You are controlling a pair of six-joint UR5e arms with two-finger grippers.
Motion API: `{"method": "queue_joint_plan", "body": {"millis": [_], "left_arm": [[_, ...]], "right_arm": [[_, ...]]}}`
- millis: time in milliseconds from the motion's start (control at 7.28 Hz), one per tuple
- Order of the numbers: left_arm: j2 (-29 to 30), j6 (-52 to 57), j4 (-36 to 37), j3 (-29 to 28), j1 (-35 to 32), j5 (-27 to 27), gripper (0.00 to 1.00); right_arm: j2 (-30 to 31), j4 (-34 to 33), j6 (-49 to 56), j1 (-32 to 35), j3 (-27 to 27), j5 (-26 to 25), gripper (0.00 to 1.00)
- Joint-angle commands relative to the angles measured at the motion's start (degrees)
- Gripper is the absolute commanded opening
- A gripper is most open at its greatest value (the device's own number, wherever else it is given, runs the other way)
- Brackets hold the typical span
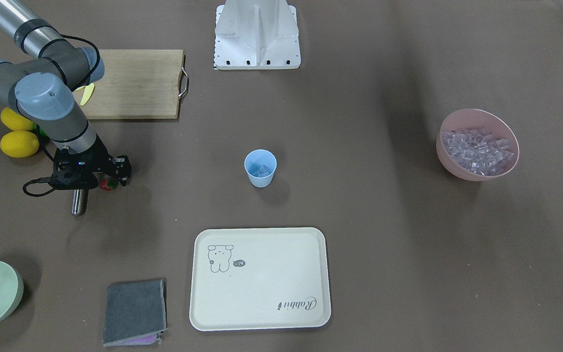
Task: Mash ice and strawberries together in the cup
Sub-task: 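Lower the right gripper and grasp the red strawberry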
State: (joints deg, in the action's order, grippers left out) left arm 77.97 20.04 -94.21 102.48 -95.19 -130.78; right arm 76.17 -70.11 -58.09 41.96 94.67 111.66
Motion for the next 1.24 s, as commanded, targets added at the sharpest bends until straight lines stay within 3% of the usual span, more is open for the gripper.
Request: {"method": "queue_joint_plan", "body": {"millis": [0, 137, 412, 824, 1099], "left_arm": [[0.0, 0.0, -0.1, 0.0, 0.0, 0.0, 1.00], [0.0, 0.0, -0.1, 0.0, 0.0, 0.0, 1.00], [0.0, 0.0, -0.3, 0.1, 0.0, 0.0, 1.00], [0.0, 0.0, -1.2, 0.1, 0.0, 0.0, 1.00], [0.0, -0.1, -1.8, 0.0, 0.0, 0.0, 1.00]], "right_arm": [[-0.1, -0.6, 0.0, -0.3, 0.6, -0.2, 0.00], [-1.4, -4.6, 0.0, -0.6, 2.2, 0.0, 0.00], [-10.2, -18.1, 0.0, -0.6, 8.0, -0.3, 0.00], [-21.6, -18.9, -2.0, -2.9, 6.5, -0.3, 0.00], [-29.9, -18.8, -8.9, -5.7, 1.3, -0.7, 0.00]]}}
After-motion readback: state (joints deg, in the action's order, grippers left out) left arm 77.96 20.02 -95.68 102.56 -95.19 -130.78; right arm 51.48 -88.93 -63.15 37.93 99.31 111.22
